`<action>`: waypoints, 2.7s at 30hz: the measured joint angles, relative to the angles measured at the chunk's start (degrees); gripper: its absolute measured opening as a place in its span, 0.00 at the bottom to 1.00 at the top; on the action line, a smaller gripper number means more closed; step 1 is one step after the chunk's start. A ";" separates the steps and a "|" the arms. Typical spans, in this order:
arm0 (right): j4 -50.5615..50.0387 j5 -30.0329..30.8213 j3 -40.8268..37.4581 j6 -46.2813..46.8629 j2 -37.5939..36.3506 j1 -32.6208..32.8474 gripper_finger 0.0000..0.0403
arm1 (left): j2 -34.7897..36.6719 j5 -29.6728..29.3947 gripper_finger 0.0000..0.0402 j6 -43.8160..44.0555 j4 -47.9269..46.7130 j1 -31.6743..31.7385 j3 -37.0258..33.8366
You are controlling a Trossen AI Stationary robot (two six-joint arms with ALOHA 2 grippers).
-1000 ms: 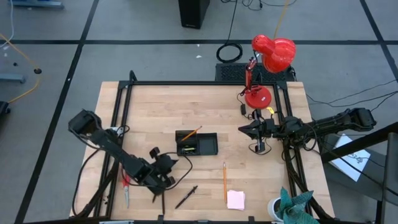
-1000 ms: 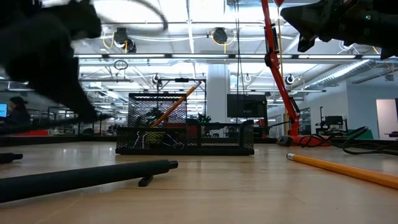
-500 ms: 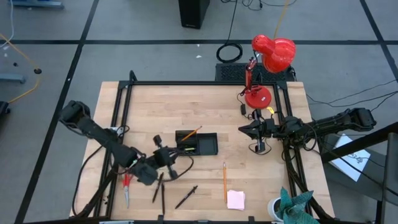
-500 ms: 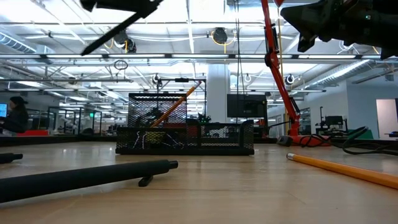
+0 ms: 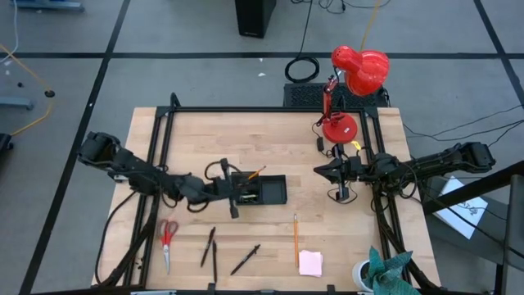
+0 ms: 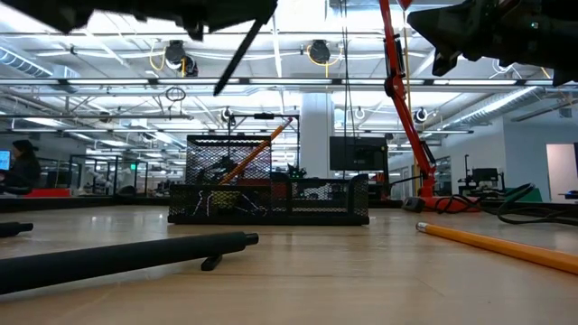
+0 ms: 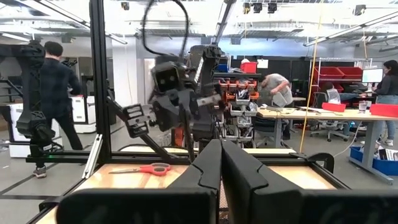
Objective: Pick and place office supplies into organizer
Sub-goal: Put the black pen into the mesh desk organizer
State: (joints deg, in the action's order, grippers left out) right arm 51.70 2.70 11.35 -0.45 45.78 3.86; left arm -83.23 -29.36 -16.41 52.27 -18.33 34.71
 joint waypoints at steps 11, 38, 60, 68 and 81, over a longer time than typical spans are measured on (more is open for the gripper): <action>0.07 0.04 0.00 -0.35 0.00 0.00 0.01 | -0.01 15.25 0.05 8.63 0.54 12.77 -5.07; -0.08 0.17 0.00 -0.31 0.00 0.00 0.01 | -13.21 15.93 0.05 16.85 8.99 13.75 -9.13; -0.09 0.17 0.00 -0.22 0.00 0.00 0.01 | -13.11 15.84 0.32 19.11 8.51 13.82 -9.11; -0.12 0.18 0.00 -0.24 0.00 0.00 0.01 | -1.66 16.19 0.33 16.98 -1.79 8.73 -7.41; -0.13 0.15 0.02 -0.18 0.00 0.00 0.01 | -3.07 -0.35 0.33 63.91 -89.33 -21.92 25.09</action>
State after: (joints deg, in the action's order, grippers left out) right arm 51.58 2.85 11.38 -0.63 45.77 3.86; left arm -86.31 -29.71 47.50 -37.06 -40.25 59.80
